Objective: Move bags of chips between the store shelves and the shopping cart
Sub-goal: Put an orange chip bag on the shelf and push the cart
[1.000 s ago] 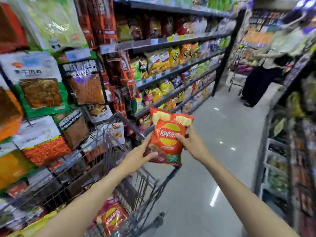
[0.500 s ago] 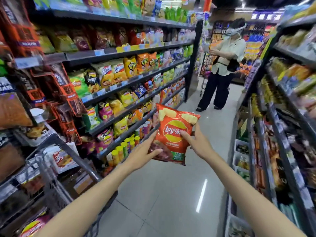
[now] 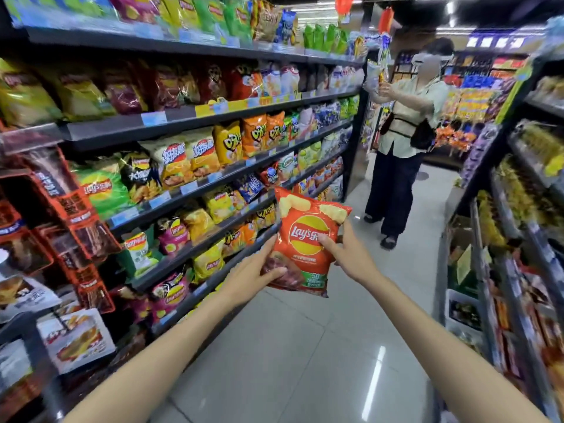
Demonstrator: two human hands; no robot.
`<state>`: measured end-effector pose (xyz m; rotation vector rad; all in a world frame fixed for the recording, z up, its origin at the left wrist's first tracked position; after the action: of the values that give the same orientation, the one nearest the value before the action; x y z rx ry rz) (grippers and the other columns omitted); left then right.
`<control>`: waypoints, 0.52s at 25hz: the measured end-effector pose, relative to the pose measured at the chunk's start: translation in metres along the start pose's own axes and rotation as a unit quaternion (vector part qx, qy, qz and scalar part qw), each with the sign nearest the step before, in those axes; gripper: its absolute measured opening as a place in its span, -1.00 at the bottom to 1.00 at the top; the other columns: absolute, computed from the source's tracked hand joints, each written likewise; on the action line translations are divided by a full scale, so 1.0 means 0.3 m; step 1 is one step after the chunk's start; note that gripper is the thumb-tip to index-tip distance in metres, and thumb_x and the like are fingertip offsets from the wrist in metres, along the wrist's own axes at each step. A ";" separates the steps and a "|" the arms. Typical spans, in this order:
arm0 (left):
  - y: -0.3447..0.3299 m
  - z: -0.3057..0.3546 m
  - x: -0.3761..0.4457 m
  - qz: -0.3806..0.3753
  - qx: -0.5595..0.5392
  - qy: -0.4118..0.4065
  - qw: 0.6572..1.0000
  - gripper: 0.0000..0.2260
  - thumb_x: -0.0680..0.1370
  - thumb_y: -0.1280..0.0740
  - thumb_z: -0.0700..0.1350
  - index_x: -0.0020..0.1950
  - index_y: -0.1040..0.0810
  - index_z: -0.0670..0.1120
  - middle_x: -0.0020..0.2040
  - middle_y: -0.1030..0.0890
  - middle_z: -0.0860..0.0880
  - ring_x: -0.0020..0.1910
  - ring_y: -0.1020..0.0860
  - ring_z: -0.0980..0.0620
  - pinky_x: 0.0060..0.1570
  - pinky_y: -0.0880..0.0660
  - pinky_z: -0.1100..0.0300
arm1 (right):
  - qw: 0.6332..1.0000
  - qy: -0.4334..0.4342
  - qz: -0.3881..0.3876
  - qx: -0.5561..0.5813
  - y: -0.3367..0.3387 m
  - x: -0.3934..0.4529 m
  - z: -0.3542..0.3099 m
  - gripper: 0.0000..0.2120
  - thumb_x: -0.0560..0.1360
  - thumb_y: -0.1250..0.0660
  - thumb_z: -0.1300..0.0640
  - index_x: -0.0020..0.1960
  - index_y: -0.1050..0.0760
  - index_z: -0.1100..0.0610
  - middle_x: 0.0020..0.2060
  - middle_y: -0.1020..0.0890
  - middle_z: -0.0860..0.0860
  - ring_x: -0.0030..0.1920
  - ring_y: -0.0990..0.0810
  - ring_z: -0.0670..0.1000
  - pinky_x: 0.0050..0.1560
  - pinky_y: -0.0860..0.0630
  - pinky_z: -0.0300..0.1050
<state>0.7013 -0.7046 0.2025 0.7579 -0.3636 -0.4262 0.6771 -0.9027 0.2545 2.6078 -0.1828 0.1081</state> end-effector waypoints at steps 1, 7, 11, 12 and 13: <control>0.021 -0.009 0.064 0.005 -0.006 -0.001 1.000 -0.28 0.53 -0.21 0.35 0.56 0.13 0.30 0.42 -0.46 0.13 0.34 -0.48 0.09 0.31 -0.47 -0.02 | 1.000 0.007 -0.004 -0.002 0.007 0.082 -0.009 -0.44 0.56 -0.29 -0.17 0.44 -0.13 -0.06 0.22 -0.53 -0.08 -0.06 -0.59 -0.17 -0.26 -0.55 -0.36; 0.137 -0.136 0.440 0.037 -0.002 0.026 0.999 -0.27 0.49 -0.19 0.43 0.54 0.10 0.34 0.41 -0.47 0.14 0.32 -0.51 0.08 0.25 -0.51 -0.04 | 0.999 0.036 -0.003 0.006 0.016 0.547 0.002 -0.53 0.59 -0.21 -0.21 0.39 -0.17 -0.07 0.27 -0.55 -0.03 0.09 -0.62 0.00 0.02 -0.62 -0.08; 0.226 -0.210 0.622 0.078 0.006 0.053 0.995 -0.31 0.55 -0.24 0.26 0.58 0.06 0.24 0.34 -0.44 0.21 0.28 -0.50 0.11 0.26 -0.48 0.05 | 0.997 0.063 -0.044 0.023 -0.044 0.836 -0.010 -0.47 0.57 -0.15 -0.31 0.43 -0.11 -0.14 0.30 -0.54 -0.02 0.14 -0.62 0.04 0.16 -0.59 0.11; 0.250 -0.237 0.670 0.089 0.010 0.065 0.994 -0.31 0.57 -0.25 0.24 0.58 0.06 0.23 0.34 -0.43 0.22 0.27 -0.49 0.13 0.26 -0.47 0.08 | 0.996 0.068 -0.061 0.021 -0.065 0.919 -0.012 -0.45 0.58 -0.14 -0.30 0.46 -0.09 -0.12 0.29 -0.53 -0.02 0.11 -0.62 0.02 0.11 -0.61 0.03; 0.276 -0.267 0.719 0.098 0.017 0.075 0.992 -0.30 0.57 -0.26 0.23 0.59 0.07 0.22 0.37 -0.42 0.21 0.27 -0.50 0.12 0.26 -0.47 0.07 | 0.994 0.078 -0.075 0.018 -0.082 0.999 -0.023 -0.39 0.57 -0.13 -0.31 0.50 -0.06 -0.08 0.28 -0.53 -0.02 0.08 -0.62 0.01 0.06 -0.62 -0.05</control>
<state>0.9423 -0.7111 0.2433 0.7736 -0.3015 -0.1774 0.9764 -0.9109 0.2819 2.6239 0.0713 0.2623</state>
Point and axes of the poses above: each hand's wrist, its own x-axis towards the middle knuckle, its own y-axis out of the back of the hand, z = x × y, the point moved 9 cm from there along x, towards the middle knuckle
